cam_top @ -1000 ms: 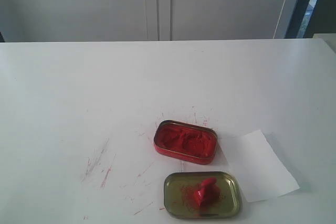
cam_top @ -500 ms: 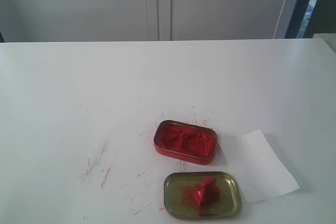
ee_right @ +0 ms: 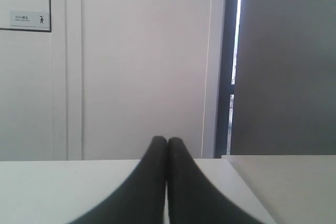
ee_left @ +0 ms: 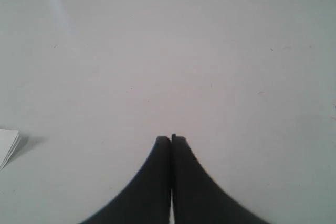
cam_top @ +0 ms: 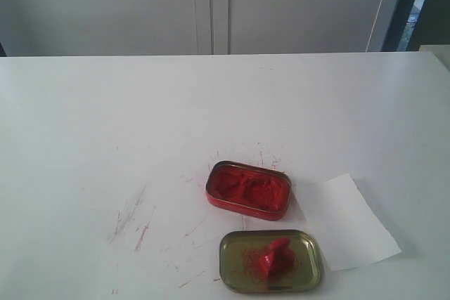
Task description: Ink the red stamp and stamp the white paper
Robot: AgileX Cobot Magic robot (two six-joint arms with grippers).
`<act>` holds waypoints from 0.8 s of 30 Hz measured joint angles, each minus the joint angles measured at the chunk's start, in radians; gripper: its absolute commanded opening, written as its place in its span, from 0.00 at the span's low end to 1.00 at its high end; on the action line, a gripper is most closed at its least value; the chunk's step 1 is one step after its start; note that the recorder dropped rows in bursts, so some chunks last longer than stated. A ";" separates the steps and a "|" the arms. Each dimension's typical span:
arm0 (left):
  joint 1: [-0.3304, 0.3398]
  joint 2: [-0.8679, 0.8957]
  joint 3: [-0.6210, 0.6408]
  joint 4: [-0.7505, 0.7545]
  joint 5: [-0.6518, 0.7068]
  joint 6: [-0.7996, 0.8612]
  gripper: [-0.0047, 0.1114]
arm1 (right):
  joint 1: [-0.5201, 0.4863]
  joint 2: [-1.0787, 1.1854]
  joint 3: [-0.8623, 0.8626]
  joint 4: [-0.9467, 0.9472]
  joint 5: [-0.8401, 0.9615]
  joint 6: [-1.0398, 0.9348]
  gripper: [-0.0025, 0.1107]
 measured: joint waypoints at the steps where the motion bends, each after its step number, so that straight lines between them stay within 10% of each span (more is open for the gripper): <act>1: 0.000 0.000 0.000 0.000 0.000 0.000 0.04 | 0.000 0.000 0.000 0.000 -0.008 0.000 0.02; 24: 0.000 0.000 0.000 0.000 0.000 0.000 0.04 | 0.000 0.012 -0.186 0.000 0.197 0.000 0.02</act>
